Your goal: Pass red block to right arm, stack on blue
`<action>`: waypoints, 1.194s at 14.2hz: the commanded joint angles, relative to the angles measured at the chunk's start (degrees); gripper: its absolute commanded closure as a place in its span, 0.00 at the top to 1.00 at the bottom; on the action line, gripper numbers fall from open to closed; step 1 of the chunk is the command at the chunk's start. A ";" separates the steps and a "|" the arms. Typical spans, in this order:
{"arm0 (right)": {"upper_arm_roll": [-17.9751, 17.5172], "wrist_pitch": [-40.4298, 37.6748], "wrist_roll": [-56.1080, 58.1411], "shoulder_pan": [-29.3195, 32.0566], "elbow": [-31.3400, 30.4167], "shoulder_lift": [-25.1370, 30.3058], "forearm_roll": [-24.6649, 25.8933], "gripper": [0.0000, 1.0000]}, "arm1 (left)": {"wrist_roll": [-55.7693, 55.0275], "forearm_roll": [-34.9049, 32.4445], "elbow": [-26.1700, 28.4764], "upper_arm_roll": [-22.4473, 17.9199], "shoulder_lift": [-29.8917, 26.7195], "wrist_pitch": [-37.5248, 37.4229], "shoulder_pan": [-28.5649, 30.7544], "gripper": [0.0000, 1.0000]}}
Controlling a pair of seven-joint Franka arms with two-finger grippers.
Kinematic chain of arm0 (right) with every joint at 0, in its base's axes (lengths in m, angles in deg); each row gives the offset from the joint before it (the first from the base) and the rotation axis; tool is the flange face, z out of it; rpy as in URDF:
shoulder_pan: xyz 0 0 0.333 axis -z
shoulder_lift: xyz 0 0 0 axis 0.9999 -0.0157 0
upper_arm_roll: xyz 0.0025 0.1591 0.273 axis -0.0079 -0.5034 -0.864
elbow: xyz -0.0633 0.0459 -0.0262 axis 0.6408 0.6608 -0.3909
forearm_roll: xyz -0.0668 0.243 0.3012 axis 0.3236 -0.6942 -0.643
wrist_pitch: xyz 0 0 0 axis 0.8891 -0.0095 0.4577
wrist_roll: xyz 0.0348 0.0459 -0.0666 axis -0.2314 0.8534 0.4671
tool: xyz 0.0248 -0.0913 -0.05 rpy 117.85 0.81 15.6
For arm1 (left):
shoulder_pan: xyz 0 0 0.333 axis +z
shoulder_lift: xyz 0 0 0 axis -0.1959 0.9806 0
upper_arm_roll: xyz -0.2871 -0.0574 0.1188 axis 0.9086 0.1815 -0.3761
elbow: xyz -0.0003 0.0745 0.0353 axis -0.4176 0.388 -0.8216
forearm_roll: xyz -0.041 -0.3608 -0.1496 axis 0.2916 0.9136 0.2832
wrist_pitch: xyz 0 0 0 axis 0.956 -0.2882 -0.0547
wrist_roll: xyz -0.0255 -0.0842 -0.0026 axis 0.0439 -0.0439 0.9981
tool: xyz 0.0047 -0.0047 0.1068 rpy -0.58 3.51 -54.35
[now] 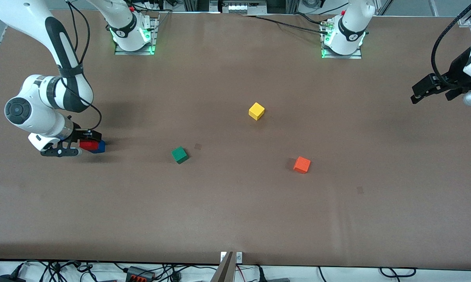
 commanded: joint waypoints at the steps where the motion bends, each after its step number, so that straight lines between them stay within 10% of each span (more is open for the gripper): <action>1: 0.00 -7.42 -2.17 -0.43 4.22 2.18 1.18 1.00 | -0.69 -1.69 -2.13 -0.07 0.99 -1.56 -0.59 1.00; 6: -0.35 -29.31 -2.60 -0.86 22.58 2.10 0.74 1.00 | -0.69 -1.69 -2.13 -0.07 0.99 -1.56 -0.59 1.00; 17: 0.00 -46.92 -4.01 -0.87 44.94 3.07 0.48 1.00 | -0.78 -1.69 -3.80 0.02 2.31 -1.38 -0.77 1.00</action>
